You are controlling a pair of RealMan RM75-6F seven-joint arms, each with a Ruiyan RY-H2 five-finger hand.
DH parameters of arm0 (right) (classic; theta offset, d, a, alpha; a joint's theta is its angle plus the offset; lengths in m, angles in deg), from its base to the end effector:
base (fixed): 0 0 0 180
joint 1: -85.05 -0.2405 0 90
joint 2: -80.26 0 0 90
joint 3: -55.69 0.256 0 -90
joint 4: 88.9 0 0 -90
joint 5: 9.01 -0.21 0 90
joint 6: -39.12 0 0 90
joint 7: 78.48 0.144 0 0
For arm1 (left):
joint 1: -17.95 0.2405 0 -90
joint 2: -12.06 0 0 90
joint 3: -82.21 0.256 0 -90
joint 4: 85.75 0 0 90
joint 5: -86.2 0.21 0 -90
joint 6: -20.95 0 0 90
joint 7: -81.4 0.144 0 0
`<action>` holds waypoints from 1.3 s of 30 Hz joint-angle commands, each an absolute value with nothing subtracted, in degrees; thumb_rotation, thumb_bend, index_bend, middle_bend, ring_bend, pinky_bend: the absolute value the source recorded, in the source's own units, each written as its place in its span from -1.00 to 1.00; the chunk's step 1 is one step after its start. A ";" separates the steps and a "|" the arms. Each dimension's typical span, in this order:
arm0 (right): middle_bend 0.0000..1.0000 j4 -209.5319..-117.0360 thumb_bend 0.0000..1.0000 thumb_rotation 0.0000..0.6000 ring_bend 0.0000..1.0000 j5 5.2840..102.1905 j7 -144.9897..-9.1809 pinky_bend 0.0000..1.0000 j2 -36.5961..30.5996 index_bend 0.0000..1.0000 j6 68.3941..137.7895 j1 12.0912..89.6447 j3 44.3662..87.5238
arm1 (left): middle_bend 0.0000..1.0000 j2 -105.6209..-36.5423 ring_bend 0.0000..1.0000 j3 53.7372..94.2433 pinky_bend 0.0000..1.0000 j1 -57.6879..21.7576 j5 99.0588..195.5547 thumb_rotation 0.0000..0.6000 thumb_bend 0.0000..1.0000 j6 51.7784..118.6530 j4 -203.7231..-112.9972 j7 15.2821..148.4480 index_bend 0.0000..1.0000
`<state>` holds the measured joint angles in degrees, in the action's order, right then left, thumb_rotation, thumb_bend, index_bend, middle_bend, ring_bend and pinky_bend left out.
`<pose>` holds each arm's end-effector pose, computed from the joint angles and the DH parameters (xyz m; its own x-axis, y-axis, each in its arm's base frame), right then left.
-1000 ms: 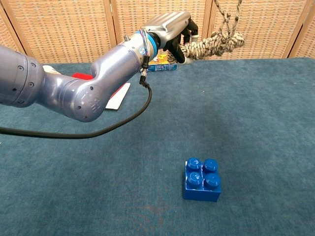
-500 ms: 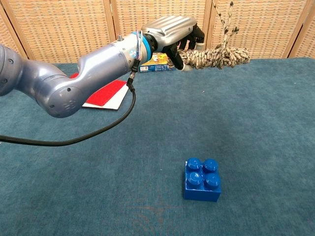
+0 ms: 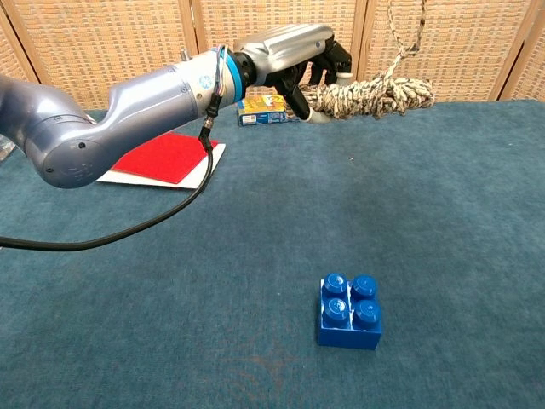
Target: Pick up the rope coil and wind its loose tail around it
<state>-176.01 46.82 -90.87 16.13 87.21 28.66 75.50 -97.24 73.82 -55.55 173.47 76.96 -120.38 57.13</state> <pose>-0.0717 -0.4440 0.1559 0.4552 0.0129 0.8903 -0.8214 -0.3799 0.4255 0.0153 0.4463 -0.0575 0.3748 0.0352 0.9264 0.5946 -0.7758 -0.2111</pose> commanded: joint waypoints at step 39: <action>-1.00 -175.15 -1.00 1.00 -1.00 53.66 -55.25 -1.00 19.29 -1.00 70.02 41.54 75.33 | 0.26 -96.85 0.13 63.28 0.37 -54.72 165.07 1.00 0.46 81.08 -128.79 60.37 0.70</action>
<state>-174.69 52.67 -55.84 18.18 68.72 40.07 76.04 -97.37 63.56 -55.03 165.26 80.71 -128.02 59.83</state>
